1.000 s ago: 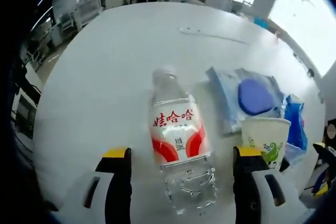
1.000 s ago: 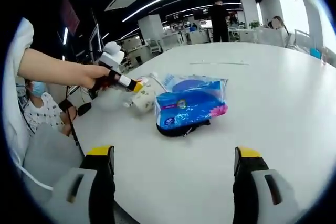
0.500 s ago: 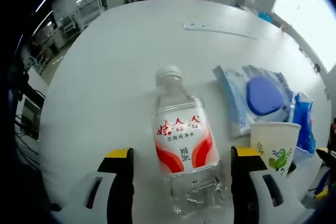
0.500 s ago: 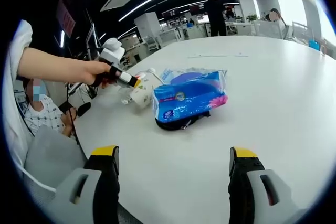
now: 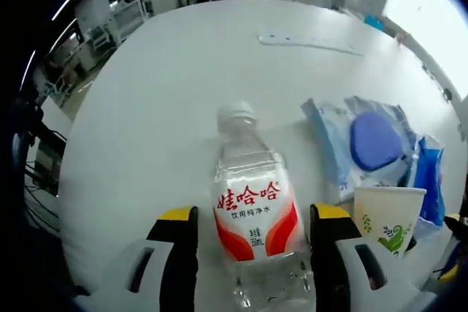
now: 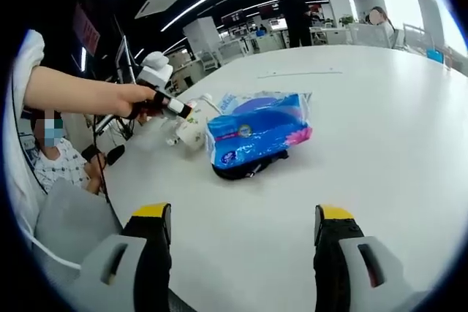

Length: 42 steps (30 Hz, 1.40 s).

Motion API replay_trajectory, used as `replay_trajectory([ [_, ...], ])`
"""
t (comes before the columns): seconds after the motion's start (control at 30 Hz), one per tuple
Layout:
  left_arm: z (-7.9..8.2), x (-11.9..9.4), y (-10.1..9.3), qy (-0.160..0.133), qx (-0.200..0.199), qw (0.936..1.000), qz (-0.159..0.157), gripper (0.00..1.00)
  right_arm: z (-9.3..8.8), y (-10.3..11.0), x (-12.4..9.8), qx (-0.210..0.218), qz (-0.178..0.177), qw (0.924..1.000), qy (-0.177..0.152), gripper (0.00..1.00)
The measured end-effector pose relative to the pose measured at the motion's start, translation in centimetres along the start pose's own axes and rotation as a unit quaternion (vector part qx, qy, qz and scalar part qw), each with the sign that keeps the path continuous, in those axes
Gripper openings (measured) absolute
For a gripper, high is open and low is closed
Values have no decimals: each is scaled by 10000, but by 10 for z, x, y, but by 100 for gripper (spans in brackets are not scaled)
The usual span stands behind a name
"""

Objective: Arrange the tabletop items into an orderly group along one side of the table until the central work area is clear of visible clutter.

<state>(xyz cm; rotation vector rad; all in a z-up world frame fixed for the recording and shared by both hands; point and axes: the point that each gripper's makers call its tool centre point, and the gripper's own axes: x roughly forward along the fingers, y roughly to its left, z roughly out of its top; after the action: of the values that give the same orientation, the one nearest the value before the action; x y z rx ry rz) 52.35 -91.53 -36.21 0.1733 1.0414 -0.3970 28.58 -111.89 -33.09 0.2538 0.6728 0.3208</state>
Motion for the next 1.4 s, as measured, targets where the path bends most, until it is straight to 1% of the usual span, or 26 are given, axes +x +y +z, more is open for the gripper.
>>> replay_trajectory([
  [0.03,0,0,0,8,25,10000,13,53,-1,-1,0,38,-6,10000,-7,79],
  [0.07,-1,0,0,32,64,10000,2,47,-1,-2,0,58,-12,10000,-14,79],
  [0.1,0,-1,-1,20,97,9999,-29,44,-1,-3,0,77,-24,10000,-23,78],
  [0.17,2,-1,0,-101,-111,9999,-35,41,-2,-4,0,112,-52,9999,-15,77],
  [0.23,4,-2,2,-175,-284,9994,-72,39,-2,-5,0,136,-79,9999,-15,77],
  [0.33,4,-2,2,-171,-217,9996,-75,38,-2,-7,0,184,-104,9998,-31,76],
  [0.47,5,-4,2,-271,-334,9991,-37,36,-2,-8,-2,186,-127,9997,-45,76],
  [0.63,6,-9,5,-446,-505,9977,-13,34,-1,-10,-5,200,-147,9997,-69,76],
  [0.77,8,-15,9,-641,-448,9969,81,33,-1,-11,-6,207,-159,9996,-84,75],
  [0.87,14,-21,12,-833,-597,9947,62,33,0,-10,-5,206,-149,9996,-98,75],
  [0.93,16,-24,13,-903,-635,9939,61,33,1,-9,-4,187,-136,9997,-96,75],
  [0.97,17,-26,13,-930,-620,9937,67,33,2,-8,-4,174,-119,9997,-98,75],
  [1.03,23,-30,14,-1075,-621,9922,72,33,3,-6,-3,160,-97,9998,-108,75],
  [1.07,26,-32,14,-1156,-626,9913,68,32,4,-5,-2,146,-84,9998,-116,75],
  [1.1,32,-34,14,-1302,-599,9897,38,33,4,-4,-2,137,-73,9998,-113,75],
  [1.17,37,-37,13,-1427,-521,9884,27,33,4,-3,-1,112,-53,9999,-107,75],
  [1.2,38,-38,13,-1439,-509,9883,28,33,4,-2,-2,102,-41,9999,-93,75],
  [1.27,43,-40,13,-1528,-546,9867,25,33,3,-1,-2,83,-33,9999,-77,75],
  [1.37,52,-43,13,-1733,-664,9826,-52,34,1,0,-3,90,-29,9999,-62,75],
  [1.4,59,-44,12,-1910,-697,9790,-133,34,1,0,-3,91,-31,9999,-66,75],
])
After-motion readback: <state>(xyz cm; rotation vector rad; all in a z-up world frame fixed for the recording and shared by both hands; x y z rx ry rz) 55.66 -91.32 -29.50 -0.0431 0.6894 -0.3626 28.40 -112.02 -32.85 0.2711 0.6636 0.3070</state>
